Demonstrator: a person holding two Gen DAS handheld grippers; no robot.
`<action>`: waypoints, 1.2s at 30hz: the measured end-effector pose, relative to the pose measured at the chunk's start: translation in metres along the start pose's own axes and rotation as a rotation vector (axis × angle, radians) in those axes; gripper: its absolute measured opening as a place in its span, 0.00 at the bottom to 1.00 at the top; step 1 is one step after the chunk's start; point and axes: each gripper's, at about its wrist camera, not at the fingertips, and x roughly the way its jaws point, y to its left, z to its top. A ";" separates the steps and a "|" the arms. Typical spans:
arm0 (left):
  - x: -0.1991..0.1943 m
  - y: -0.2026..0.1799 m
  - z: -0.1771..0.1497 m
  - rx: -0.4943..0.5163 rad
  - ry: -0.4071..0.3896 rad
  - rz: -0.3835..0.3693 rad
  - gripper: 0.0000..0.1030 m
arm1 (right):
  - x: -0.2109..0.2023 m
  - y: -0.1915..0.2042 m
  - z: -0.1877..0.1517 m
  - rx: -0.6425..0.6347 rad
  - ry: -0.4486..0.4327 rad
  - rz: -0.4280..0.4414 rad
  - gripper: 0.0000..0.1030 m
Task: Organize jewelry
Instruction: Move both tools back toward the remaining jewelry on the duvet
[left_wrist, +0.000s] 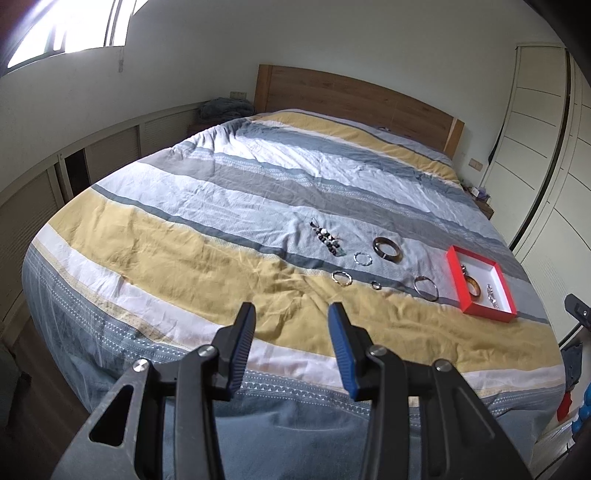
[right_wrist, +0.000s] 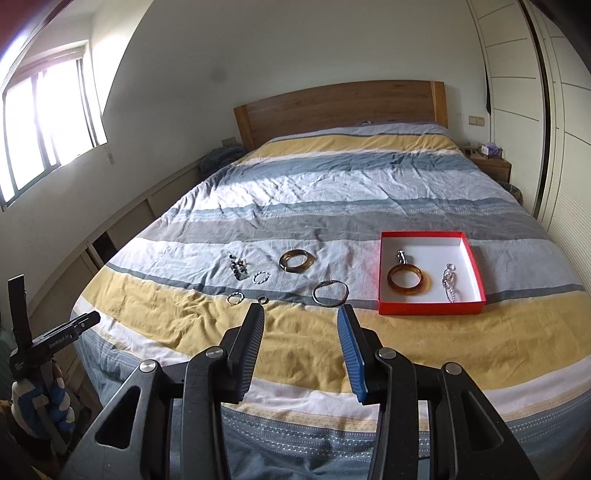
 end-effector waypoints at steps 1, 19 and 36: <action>0.007 0.000 -0.001 -0.003 0.009 -0.001 0.38 | 0.007 -0.002 -0.001 0.002 0.012 0.002 0.40; 0.113 -0.053 -0.019 0.101 0.160 -0.037 0.38 | 0.125 -0.046 -0.030 0.082 0.208 0.020 0.40; 0.184 -0.052 -0.012 0.090 0.226 -0.051 0.37 | 0.198 -0.031 -0.033 0.049 0.281 0.075 0.39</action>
